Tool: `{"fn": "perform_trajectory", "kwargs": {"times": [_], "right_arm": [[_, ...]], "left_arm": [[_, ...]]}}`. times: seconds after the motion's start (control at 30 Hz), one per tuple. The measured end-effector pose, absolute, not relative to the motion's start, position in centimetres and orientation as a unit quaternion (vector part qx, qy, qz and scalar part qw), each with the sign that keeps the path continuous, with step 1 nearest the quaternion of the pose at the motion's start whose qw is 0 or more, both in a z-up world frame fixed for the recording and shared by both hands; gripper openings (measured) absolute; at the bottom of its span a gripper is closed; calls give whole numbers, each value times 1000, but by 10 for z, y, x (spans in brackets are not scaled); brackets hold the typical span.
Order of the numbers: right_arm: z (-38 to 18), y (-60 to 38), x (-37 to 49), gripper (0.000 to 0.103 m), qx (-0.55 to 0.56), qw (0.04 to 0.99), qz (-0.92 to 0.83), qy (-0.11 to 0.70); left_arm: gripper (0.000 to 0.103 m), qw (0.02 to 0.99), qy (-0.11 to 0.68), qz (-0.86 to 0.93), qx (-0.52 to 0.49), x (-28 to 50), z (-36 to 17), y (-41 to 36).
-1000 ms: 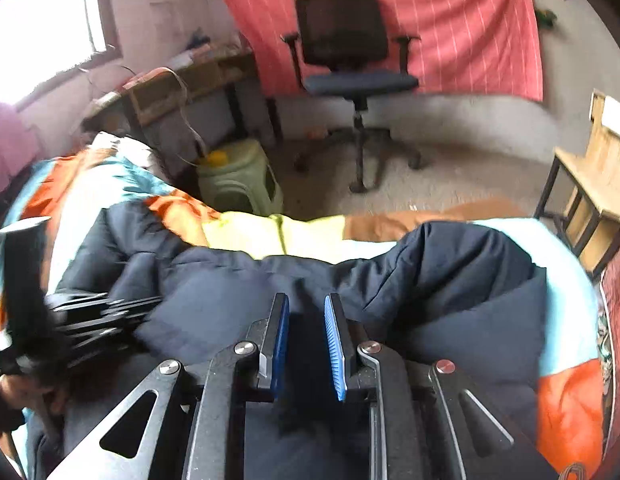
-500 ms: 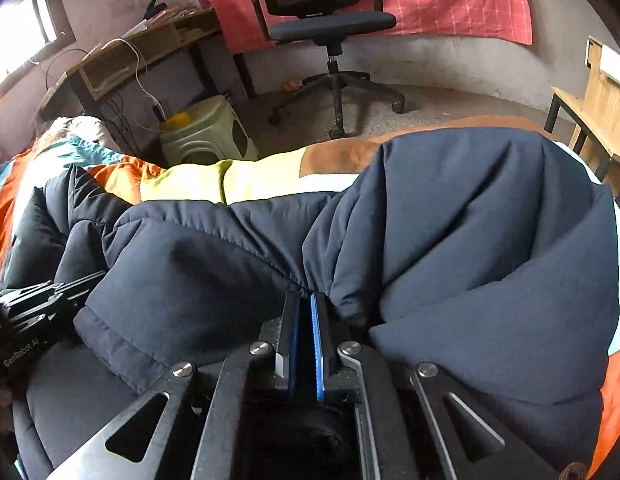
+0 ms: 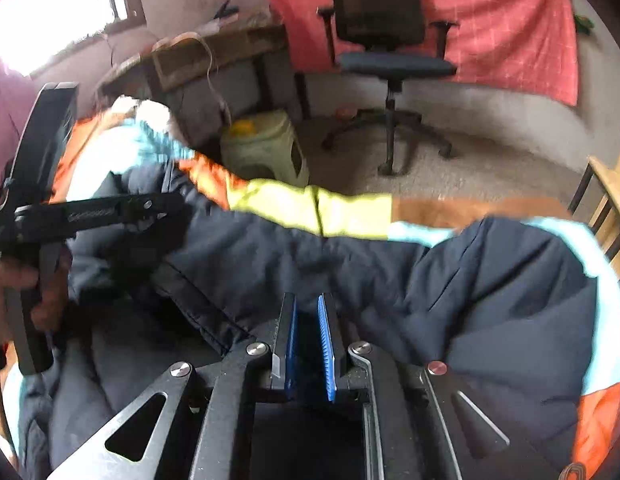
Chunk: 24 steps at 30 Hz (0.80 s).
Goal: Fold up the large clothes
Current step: 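Fold the jacket hem toward the collar with the right tool while the left tool grips the hem too, then open both tools and release the folded jacket onto the bed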
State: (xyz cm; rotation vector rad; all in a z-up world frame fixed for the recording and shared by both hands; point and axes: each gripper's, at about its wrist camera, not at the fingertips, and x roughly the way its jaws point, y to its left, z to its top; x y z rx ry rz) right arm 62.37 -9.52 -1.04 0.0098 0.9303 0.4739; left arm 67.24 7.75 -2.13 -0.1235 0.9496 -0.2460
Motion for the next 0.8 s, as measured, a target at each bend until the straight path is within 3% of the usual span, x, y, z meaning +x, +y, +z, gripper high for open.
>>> {"fn": "perform_trajectory", "kwargs": {"times": [0.13,0.33,0.4,0.47,0.5,0.53,0.6,0.7,0.8], "right_arm": [[-26,-102,634,10,36,854,233,463],[-29,-97,630,8,21,864,215,455],[-23,-103,623,10,31,871,216,441],[-5,-115,610,22,48,883,213,416],[3,-118,604,28,55,888,212,404],[8,-119,599,39,61,892,211,396],[24,-125,583,45,65,901,208,376],[42,-127,560,51,58,911,192,361],[61,-132,529,67,58,922,169,344]], "left_arm": [[1,876,462,-113,-86,673,-40,83],[1,887,443,-103,-80,661,-24,80],[7,894,428,-97,-87,650,-11,79],[23,903,406,-108,-89,634,4,78],[39,907,396,-111,-89,625,12,78],[48,910,388,-112,-90,618,18,77],[49,915,374,-120,-93,598,34,75],[60,915,375,-121,-83,571,52,67],[62,920,365,-128,-69,540,70,58]]}}
